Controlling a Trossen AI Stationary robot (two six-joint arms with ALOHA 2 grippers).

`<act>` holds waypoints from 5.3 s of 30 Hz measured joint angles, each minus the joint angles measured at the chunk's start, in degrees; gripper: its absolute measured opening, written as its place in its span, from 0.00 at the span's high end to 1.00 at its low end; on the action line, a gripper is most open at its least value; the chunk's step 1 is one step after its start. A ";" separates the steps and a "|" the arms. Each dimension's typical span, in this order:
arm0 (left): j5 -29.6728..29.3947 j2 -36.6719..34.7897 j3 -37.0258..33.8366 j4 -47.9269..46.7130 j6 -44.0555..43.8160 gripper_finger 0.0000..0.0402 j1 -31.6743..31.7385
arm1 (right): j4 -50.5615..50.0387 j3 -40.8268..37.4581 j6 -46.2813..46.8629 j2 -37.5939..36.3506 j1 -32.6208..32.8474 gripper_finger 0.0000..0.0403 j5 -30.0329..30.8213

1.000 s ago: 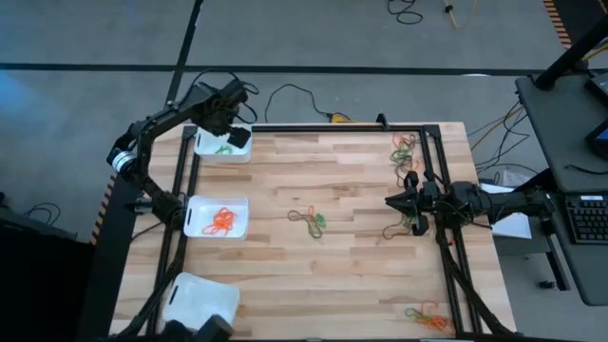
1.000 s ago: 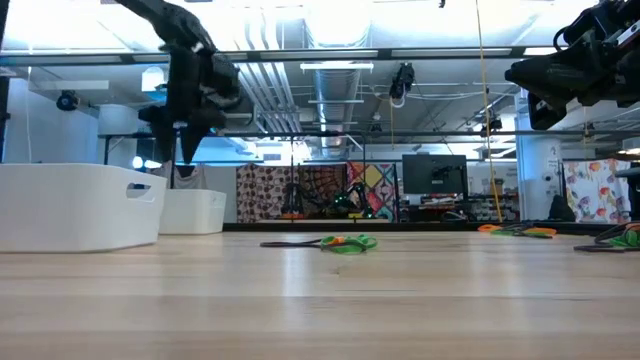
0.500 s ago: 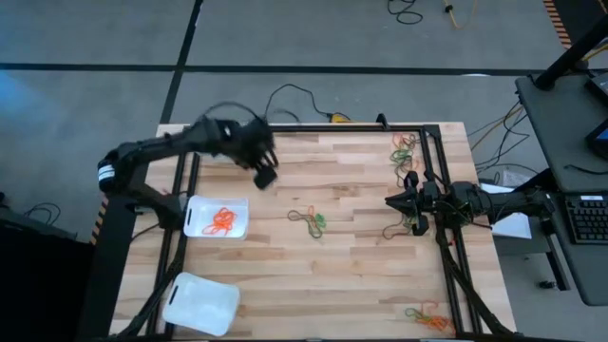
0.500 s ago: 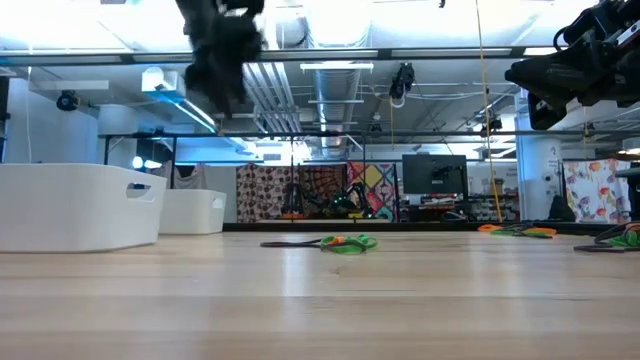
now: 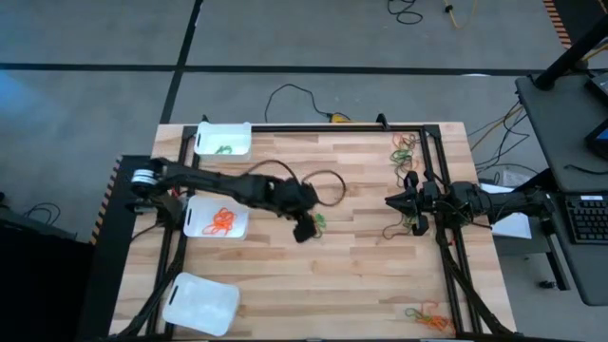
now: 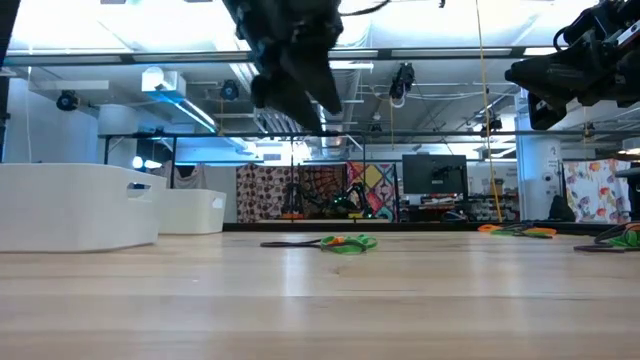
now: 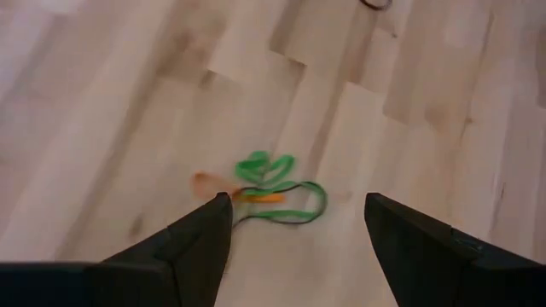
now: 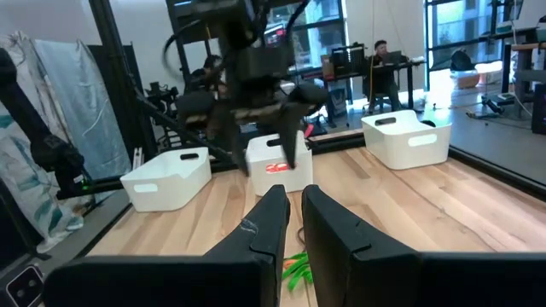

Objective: Sort rubber bands into baskets
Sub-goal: Put the green rubber band into the top white bin

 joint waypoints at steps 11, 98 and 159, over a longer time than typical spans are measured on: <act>-2.60 11.77 7.21 3.29 3.42 0.42 -1.30 | 0.00 0.01 0.00 0.00 0.01 0.92 0.00; -3.25 3.05 -2.61 -24.92 8.93 1.00 61.71 | 0.01 -0.01 0.00 0.39 0.01 0.92 0.00; -2.62 -7.54 18.49 -49.69 0.52 0.28 40.83 | 0.01 0.00 0.00 0.39 0.00 0.92 0.00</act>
